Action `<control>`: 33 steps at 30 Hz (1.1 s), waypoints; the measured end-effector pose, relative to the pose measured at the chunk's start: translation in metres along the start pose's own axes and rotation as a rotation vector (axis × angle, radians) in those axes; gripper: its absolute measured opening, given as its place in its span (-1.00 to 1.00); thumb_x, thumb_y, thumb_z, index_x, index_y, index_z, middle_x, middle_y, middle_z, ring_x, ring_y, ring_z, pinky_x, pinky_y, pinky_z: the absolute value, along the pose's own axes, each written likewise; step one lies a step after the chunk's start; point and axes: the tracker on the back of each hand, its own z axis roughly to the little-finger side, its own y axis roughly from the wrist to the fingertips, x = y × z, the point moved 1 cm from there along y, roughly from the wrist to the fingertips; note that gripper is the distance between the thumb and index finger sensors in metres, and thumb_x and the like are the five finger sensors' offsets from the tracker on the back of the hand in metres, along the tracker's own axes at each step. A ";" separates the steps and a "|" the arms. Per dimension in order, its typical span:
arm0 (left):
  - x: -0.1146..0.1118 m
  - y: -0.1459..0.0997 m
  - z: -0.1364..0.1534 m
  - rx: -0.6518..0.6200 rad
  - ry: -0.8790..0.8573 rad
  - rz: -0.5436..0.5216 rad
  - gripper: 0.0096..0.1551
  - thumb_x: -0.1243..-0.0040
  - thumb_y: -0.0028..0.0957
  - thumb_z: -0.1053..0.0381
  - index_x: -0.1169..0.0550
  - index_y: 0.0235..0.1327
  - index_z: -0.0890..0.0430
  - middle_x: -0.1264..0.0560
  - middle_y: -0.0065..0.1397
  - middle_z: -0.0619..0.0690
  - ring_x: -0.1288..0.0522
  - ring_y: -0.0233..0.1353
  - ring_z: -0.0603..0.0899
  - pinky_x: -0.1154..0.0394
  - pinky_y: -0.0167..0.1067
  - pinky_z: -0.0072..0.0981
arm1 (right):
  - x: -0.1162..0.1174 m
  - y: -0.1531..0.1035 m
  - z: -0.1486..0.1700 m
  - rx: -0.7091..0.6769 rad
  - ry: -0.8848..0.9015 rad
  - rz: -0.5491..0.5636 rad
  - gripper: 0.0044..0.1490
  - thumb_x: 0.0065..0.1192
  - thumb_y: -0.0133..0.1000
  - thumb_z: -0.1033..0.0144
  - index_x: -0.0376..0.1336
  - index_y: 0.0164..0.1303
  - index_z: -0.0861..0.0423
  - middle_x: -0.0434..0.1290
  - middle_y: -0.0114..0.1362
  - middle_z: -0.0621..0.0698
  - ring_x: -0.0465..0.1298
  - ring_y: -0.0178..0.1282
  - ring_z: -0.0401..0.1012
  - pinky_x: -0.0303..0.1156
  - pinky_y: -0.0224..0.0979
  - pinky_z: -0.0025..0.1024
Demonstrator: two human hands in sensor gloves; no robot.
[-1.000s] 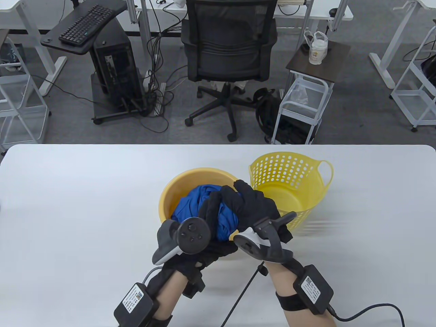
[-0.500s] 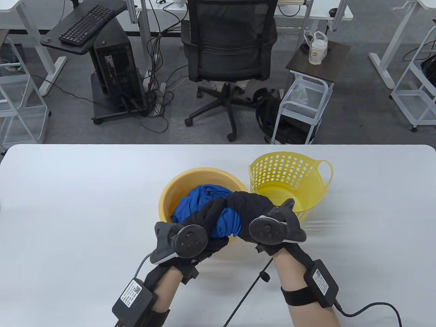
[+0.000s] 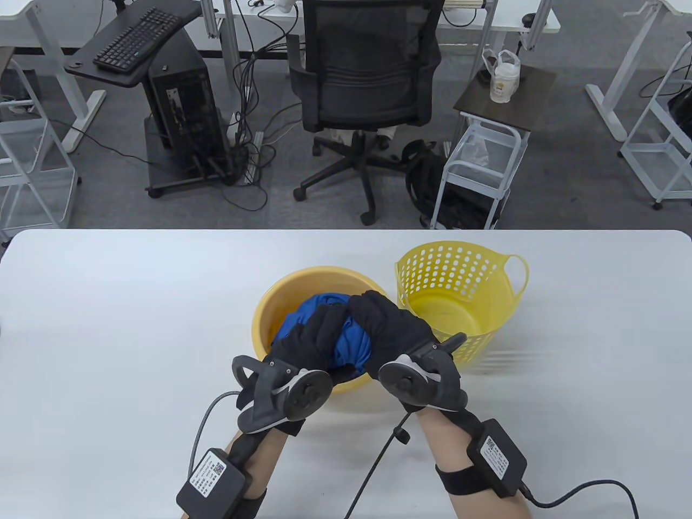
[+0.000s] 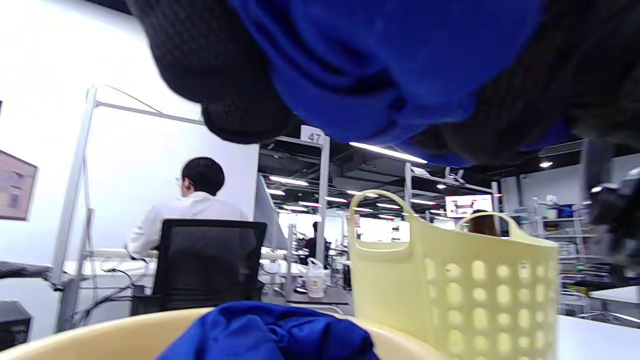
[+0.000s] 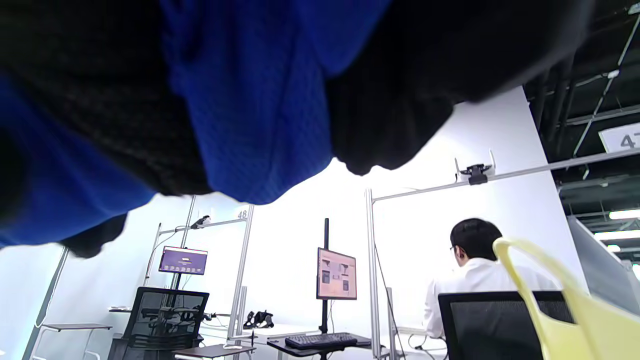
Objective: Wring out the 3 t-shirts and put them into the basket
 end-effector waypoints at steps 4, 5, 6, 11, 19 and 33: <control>0.009 -0.003 0.000 0.079 0.172 -0.100 0.33 -0.66 -0.13 -0.33 0.00 0.64 -0.17 -0.35 0.69 -0.11 -0.62 0.29 0.15 -0.66 0.04 -0.15 | -0.001 -0.001 -0.011 0.124 0.105 0.004 0.05 0.80 -0.12 0.16 0.17 0.45 0.14 0.59 0.21 0.26 0.68 -0.41 0.03 0.63 -0.48 -0.20; 0.011 -0.004 0.002 0.086 0.156 -0.116 0.30 -0.66 -0.11 -0.32 0.00 0.64 -0.20 -0.34 0.70 -0.13 -0.60 0.31 0.16 -0.65 0.07 -0.12 | -0.002 -0.001 -0.014 0.135 0.141 0.007 0.05 0.79 -0.11 0.16 0.17 0.45 0.16 0.59 0.19 0.28 0.68 -0.42 0.02 0.63 -0.49 -0.21; 0.013 -0.004 0.004 0.085 0.161 -0.136 0.27 -0.66 -0.10 -0.32 -0.01 0.62 -0.23 -0.34 0.70 -0.16 -0.59 0.32 0.15 -0.64 0.09 -0.11 | -0.003 -0.001 -0.015 0.149 0.172 0.004 0.05 0.79 -0.10 0.16 0.17 0.45 0.18 0.59 0.18 0.29 0.67 -0.43 0.02 0.63 -0.50 -0.21; 0.024 -0.007 0.008 0.070 0.200 -0.187 0.20 -0.65 -0.08 -0.30 -0.05 0.59 -0.31 -0.33 0.70 -0.24 -0.56 0.37 0.14 -0.60 0.16 -0.08 | 0.006 -0.003 -0.009 0.192 0.419 0.001 0.05 0.76 -0.09 0.14 0.15 0.42 0.27 0.60 0.11 0.31 0.68 -0.49 -0.03 0.63 -0.56 -0.28; 0.015 -0.005 0.011 0.062 0.219 -0.171 0.17 -0.64 -0.08 -0.27 -0.08 0.59 -0.30 -0.33 0.70 -0.25 -0.55 0.38 0.16 -0.58 0.17 -0.05 | 0.030 -0.004 0.005 0.304 0.649 -0.119 0.05 0.75 -0.08 0.17 0.12 0.42 0.29 0.59 0.04 0.33 0.67 -0.51 -0.04 0.61 -0.58 -0.28; 0.020 -0.005 0.003 0.042 0.187 -0.178 0.16 -0.65 -0.06 -0.27 -0.11 0.62 -0.23 -0.36 0.69 -0.17 -0.57 0.34 0.18 -0.59 0.13 -0.03 | 0.024 0.001 0.015 0.309 0.690 -0.220 0.07 0.76 -0.08 0.20 0.12 0.44 0.29 0.58 0.02 0.35 0.65 -0.51 -0.02 0.59 -0.58 -0.26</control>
